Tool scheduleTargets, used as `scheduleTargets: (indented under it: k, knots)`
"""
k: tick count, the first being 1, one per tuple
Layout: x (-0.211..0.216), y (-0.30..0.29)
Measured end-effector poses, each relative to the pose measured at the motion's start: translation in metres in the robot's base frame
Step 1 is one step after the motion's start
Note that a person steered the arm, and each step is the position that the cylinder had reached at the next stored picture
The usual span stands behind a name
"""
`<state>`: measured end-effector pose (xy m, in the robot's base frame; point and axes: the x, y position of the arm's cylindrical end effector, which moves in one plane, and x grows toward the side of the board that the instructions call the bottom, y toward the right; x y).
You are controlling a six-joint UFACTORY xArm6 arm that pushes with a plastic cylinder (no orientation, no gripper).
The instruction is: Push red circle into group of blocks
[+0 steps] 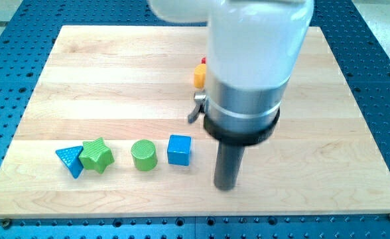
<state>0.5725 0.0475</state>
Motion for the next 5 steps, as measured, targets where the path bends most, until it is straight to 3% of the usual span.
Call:
scheduleTargets:
  k: [2, 3, 4, 5]
  knots:
    - [-0.035, -0.049]
    - [-0.041, -0.117]
    - [-0.069, -0.075]
    - [-0.106, 0.028]
